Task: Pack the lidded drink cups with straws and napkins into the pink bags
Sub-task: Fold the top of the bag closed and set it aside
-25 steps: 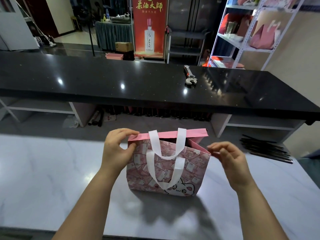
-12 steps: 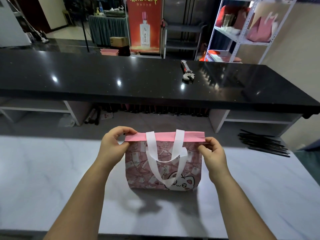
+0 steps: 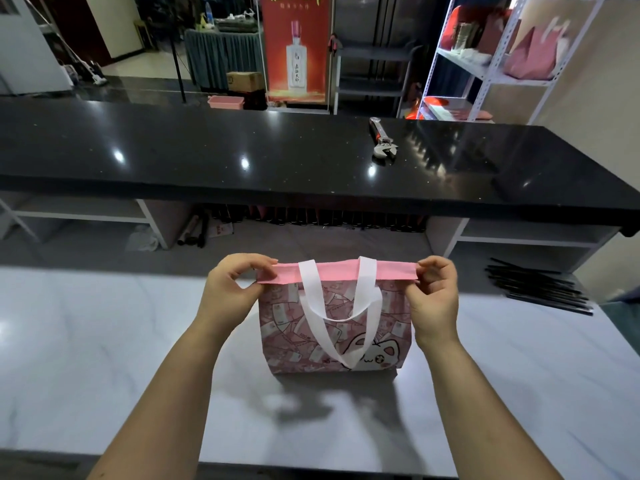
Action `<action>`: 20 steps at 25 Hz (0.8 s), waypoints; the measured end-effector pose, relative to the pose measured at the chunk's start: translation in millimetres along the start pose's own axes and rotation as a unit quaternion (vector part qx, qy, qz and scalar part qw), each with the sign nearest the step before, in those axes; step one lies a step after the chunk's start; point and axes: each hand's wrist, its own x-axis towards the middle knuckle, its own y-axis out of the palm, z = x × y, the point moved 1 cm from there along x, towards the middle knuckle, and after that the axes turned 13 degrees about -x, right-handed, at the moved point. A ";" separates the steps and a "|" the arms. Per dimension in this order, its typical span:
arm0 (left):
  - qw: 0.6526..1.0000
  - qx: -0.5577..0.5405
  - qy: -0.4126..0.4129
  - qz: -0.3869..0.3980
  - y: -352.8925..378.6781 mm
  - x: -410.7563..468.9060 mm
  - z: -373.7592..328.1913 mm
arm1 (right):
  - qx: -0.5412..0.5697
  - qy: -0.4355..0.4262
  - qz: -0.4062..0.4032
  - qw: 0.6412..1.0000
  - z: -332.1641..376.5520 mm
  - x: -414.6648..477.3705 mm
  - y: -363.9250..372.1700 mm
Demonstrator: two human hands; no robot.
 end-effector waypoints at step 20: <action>0.954 0.290 0.068 -0.007 23.8 -0.8 -11.6 | -0.411 -0.115 0.069 0.902 34.8 4.8 -14.7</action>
